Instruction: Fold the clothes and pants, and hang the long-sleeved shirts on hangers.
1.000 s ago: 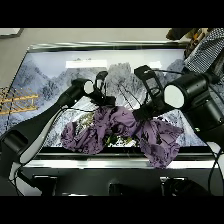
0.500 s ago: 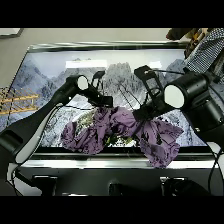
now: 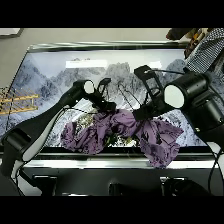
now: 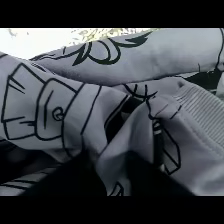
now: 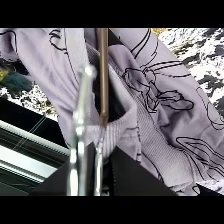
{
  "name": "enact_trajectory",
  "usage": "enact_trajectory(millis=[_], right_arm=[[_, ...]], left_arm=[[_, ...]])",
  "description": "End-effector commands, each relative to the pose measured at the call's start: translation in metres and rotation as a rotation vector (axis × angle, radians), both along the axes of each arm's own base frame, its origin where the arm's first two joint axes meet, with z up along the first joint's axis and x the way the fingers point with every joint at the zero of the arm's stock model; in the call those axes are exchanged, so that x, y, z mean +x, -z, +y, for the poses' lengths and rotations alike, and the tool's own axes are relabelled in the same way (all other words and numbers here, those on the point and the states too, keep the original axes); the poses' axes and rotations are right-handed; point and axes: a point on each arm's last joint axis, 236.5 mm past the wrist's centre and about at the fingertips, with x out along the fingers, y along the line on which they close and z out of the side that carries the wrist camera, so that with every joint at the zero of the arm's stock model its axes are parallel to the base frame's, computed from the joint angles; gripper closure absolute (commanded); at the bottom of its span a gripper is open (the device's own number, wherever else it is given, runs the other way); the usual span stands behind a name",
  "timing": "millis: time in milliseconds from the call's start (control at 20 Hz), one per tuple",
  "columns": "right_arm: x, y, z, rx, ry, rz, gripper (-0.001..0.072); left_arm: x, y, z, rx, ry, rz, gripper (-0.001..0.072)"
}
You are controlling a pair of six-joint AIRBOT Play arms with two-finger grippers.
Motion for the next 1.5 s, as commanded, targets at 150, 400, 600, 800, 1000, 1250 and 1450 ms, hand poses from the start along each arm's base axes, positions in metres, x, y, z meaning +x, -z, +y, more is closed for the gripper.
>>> enact_trajectory(millis=[150,400,600,800,1000,1250,1450], right_arm=[[-0.001,0.000,0.000,0.001,0.005,0.002,0.0665],[-0.002,0.000,-0.001,-0.003,0.005,0.009,0.0664],[-0.010,0.003,-0.006,-0.024,0.008,0.044,0.0664],[-0.017,0.005,-0.009,-0.036,0.007,0.073,0.0664],[-0.014,0.004,-0.002,-0.011,-0.003,0.062,0.0664],[-0.013,0.004,0.000,0.000,-0.007,0.056,0.0664],[-0.012,0.004,0.001,-0.001,-0.013,0.052,0.0664]], left_arm=[[0.011,-0.035,0.015,-0.030,-0.031,-0.050,0.0682],[0.000,-0.087,0.044,-0.004,-0.014,-0.102,0.0684],[-0.029,-0.112,0.046,0.017,0.015,-0.125,0.0684],[-0.089,-0.089,0.042,0.053,0.041,-0.069,0.0684],[-0.125,-0.026,0.024,0.068,-0.011,-0.017,0.0683],[-0.122,-0.010,0.014,0.043,-0.101,-0.012,0.0567],[-0.091,-0.050,0.036,0.007,-0.185,-0.039,0.0136]])
